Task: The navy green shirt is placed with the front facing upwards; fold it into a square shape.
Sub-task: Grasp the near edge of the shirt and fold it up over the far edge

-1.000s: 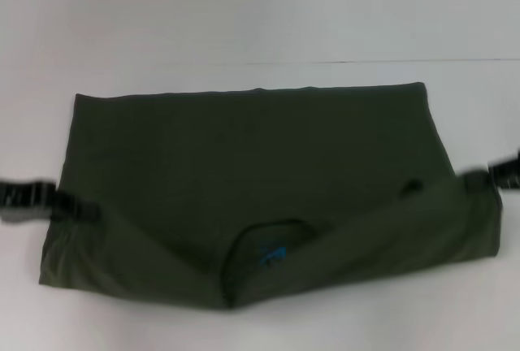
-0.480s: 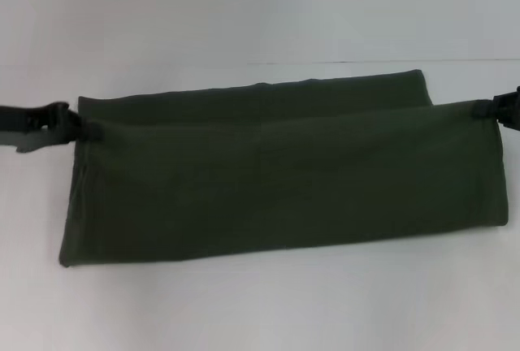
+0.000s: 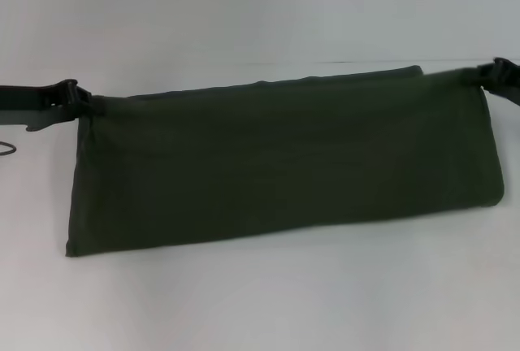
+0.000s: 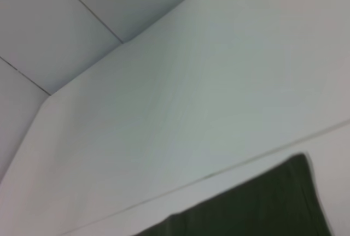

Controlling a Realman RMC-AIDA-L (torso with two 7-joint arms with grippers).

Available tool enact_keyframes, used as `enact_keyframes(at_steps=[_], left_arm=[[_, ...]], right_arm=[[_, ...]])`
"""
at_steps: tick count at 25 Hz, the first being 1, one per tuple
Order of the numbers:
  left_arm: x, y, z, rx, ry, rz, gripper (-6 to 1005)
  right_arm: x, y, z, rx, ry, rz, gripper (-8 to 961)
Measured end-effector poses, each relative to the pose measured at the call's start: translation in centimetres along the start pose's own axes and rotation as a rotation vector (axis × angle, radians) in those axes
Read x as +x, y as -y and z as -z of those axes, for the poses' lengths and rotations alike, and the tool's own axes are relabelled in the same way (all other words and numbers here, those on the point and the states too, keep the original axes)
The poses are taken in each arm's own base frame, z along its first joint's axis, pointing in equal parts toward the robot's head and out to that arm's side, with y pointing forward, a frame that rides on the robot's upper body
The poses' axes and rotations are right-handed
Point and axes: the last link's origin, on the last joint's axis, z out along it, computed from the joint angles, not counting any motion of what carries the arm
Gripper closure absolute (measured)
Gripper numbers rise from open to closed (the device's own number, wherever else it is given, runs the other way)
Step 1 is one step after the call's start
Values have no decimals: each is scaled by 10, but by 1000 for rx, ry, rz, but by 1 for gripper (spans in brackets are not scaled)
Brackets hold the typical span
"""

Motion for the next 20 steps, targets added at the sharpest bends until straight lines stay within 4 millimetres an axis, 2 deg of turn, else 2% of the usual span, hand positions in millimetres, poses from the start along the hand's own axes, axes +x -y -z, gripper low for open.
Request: enact_keyframes(at_steps=[12, 20], left_arm=[[8, 12, -3, 77, -66, 16, 974], [15, 13, -7, 100, -97, 11, 974]], right_arm=[[-20, -35, -37, 50, 42, 130, 888], [-16, -44, -53, 103, 50, 198, 889]])
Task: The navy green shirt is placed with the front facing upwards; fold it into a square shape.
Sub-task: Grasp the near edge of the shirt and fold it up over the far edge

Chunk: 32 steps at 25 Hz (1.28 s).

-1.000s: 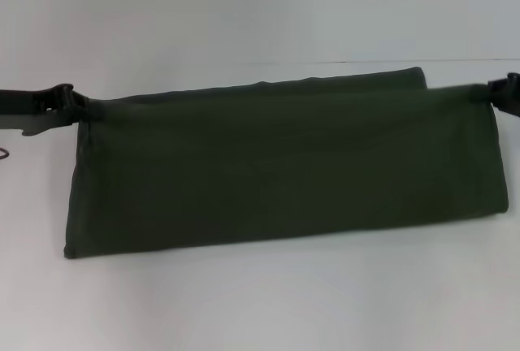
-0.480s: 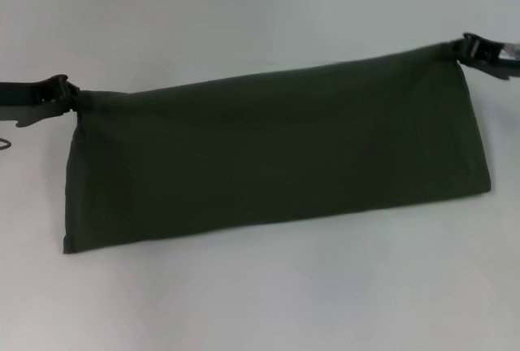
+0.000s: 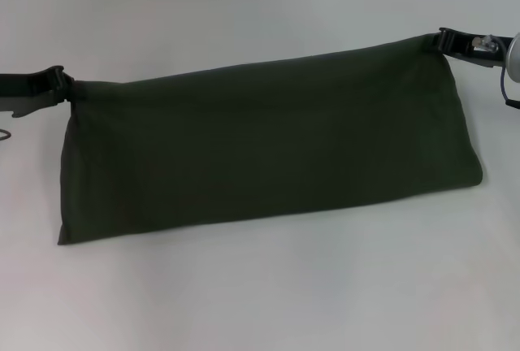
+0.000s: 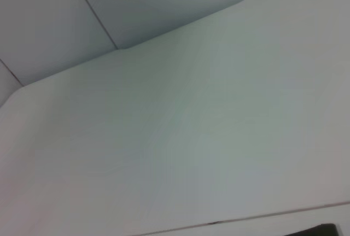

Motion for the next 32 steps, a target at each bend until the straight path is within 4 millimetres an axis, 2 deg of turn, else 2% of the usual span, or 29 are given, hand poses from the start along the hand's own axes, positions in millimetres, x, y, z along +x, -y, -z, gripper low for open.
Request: enact_keyframes(at_steps=[14, 26, 32], left_arm=[[8, -2, -3, 22, -33, -15, 973], [14, -9, -10, 25, -52, -27, 973], [16, -7, -14, 56, -77, 18, 955]], right_arm=[[-8, -4, -3, 14, 27, 13, 890], [-7, -3, -5, 27, 29, 13, 891], [-11, -3, -11, 46, -18, 42, 869]])
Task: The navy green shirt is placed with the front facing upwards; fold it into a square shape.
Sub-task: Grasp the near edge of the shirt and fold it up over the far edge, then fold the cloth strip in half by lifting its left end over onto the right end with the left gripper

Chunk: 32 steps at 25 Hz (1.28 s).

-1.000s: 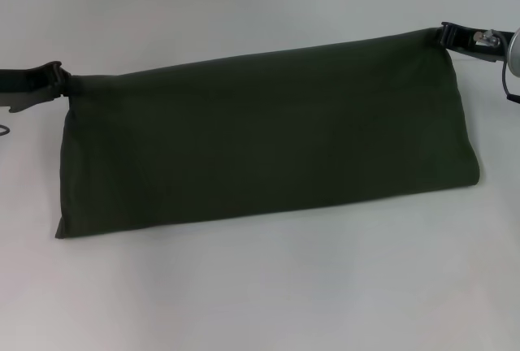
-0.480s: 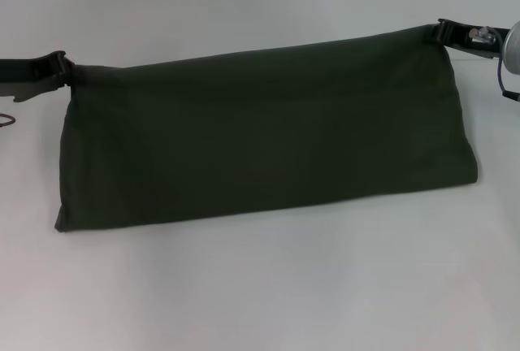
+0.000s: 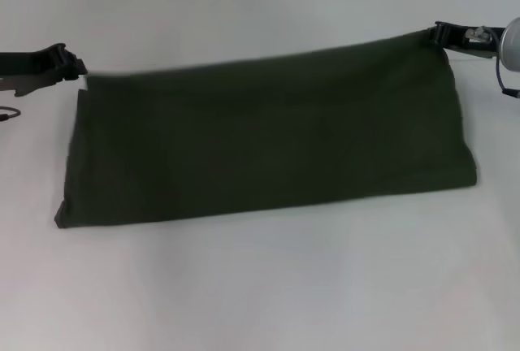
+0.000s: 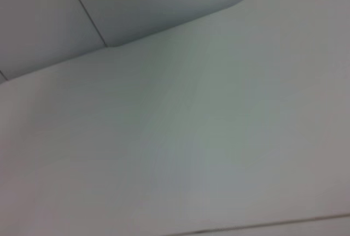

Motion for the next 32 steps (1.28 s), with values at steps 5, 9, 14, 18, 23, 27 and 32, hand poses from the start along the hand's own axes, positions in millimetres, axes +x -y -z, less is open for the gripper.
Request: enact_keyframes(at_steps=[5, 9, 14, 18, 23, 27, 32], left_arm=[[-1, -1, -6, 9, -19, 14, 867], [-2, 2, -4, 6, -24, 30, 671], [-10, 9, 6, -46, -32, 75, 593], [-23, 10, 28, -232, -46, 114, 563], [-51, 21, 60, -403, -10, 164, 540], [-76, 31, 74, -462, 35, 263, 439], [-108, 47, 80, -451, 83, 439, 259]], right_arm=[[-8, -1, -3, 14, -5, 8, 753], [-11, 6, 1, 24, 7, -27, 592], [-3, 27, 23, -36, -31, -131, 484], [24, 41, 54, -204, -40, -248, 398], [63, 55, 91, -411, -28, -350, 367], [91, 70, 112, -442, -6, -397, 298], [108, 73, 128, -490, 11, -429, 124]])
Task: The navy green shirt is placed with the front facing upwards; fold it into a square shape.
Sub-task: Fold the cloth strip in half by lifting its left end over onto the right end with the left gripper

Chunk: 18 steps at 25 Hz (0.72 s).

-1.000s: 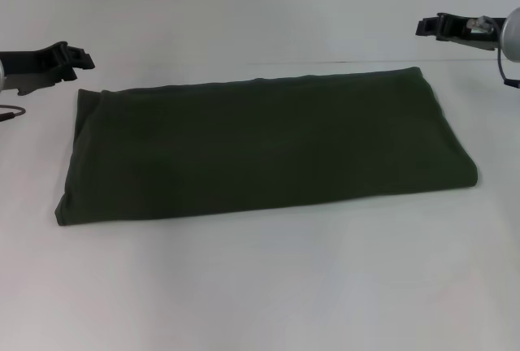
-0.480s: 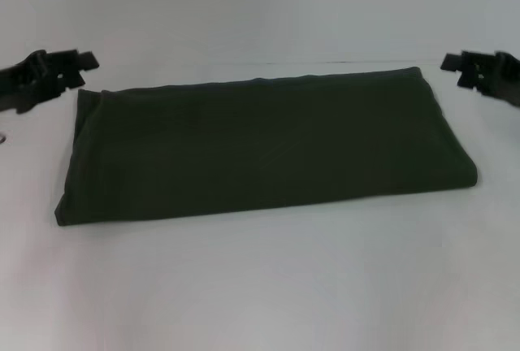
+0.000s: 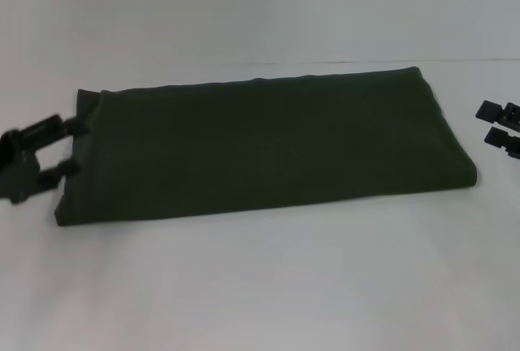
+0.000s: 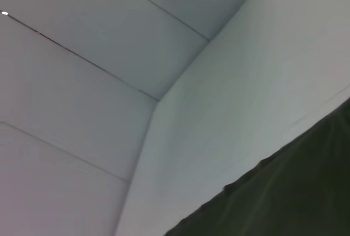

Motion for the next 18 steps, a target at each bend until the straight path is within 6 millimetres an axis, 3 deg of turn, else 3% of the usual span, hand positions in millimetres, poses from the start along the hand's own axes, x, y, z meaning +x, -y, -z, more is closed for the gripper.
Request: enact_keyframes(at_steps=[3, 8, 18], left_arm=[[-12, 13, 5, 21, -13, 94, 146], [-26, 32, 9, 72, -52, 225, 94], [-32, 54, 7, 139, -135, 370, 93]], right_arm=[[3, -5, 0, -36, -19, 1, 88], [1, -11, -8, -55, -42, 31, 86], [1, -14, -13, -70, -48, 46, 86]])
